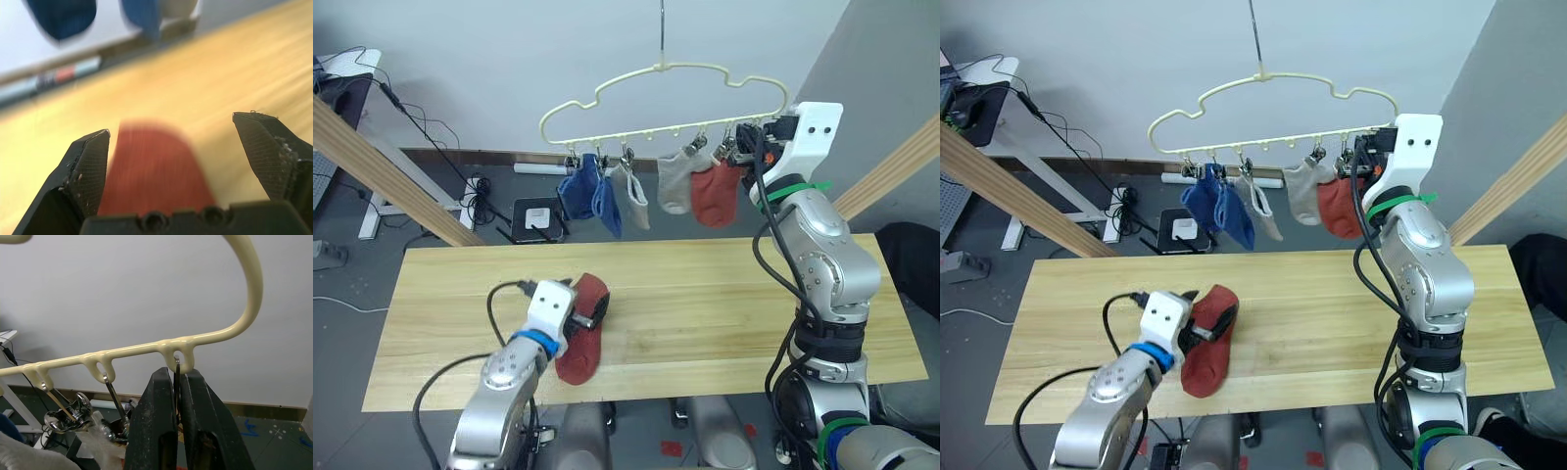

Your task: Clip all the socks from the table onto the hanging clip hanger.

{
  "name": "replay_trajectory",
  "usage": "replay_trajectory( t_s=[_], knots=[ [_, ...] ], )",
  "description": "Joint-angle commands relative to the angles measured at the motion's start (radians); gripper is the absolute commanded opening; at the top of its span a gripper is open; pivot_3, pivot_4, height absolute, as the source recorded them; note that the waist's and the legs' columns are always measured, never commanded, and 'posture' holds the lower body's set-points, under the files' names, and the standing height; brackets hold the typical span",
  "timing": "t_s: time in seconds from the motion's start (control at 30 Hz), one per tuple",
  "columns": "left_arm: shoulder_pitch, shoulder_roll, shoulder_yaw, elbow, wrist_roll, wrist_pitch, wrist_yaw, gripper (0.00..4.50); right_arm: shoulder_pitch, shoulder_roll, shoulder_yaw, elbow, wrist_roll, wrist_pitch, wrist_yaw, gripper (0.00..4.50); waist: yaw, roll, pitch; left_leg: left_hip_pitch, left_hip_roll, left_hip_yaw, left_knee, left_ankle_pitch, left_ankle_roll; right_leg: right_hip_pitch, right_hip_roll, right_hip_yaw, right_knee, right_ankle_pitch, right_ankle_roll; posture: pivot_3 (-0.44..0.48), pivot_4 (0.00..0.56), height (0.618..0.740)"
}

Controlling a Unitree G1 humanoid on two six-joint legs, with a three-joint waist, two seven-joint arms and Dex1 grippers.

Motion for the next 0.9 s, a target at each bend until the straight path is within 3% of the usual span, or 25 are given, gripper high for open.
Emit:
replay_trajectory(
  t_s=[0.03,0.23,0.33,0.77,0.9],
  knots=[
    [-0.013,-0.023,-0.002,0.043,0.047,-0.019,0.066,4.49,-0.015,-0.007,0.001,-0.026,0.017,-0.007,0.014,0.00,0.000,0.000,0.000,0.000,0.000,0.000,0.000,0.000,0.000,0.000,0.000,0.000,0.001,0.000,0.000,-0.162,0.350,0.740],
    [-0.063,-0.017,-0.042,0.187,0.073,0.041,0.055,4.49,-0.021,-0.009,0.001,-0.020,0.014,-0.005,0.022,0.00,-0.002,0.000,0.000,0.001,0.000,0.000,0.000,0.000,0.000,-0.001,0.000,0.000,0.002,0.000,0.000,-0.165,0.350,0.740],
    [-0.072,0.008,-0.058,0.211,0.091,0.053,0.043,3.88,-0.026,-0.008,0.003,-0.017,0.013,-0.006,0.023,0.00,-0.002,0.000,0.000,0.001,0.000,0.001,-0.001,0.000,0.000,-0.001,0.000,0.000,0.002,0.000,0.000,-0.171,0.348,0.740],
    [-0.130,0.056,-0.020,0.284,0.115,-0.099,0.028,0.02,-0.026,0.000,0.003,-0.018,0.012,-0.012,0.013,0.00,-0.003,0.000,0.000,0.002,0.000,0.001,0.000,0.000,0.000,-0.001,0.000,0.000,0.003,0.000,0.000,-0.181,0.348,0.740],
    [-0.294,0.048,-0.079,0.352,0.041,-0.256,-0.156,0.02,-0.027,-0.003,-0.002,-0.020,0.010,-0.009,0.008,0.00,0.003,0.000,0.000,0.001,0.000,0.001,0.000,0.000,0.000,-0.001,0.000,0.000,0.003,0.000,0.000,-0.188,0.352,0.740]
  ],
)
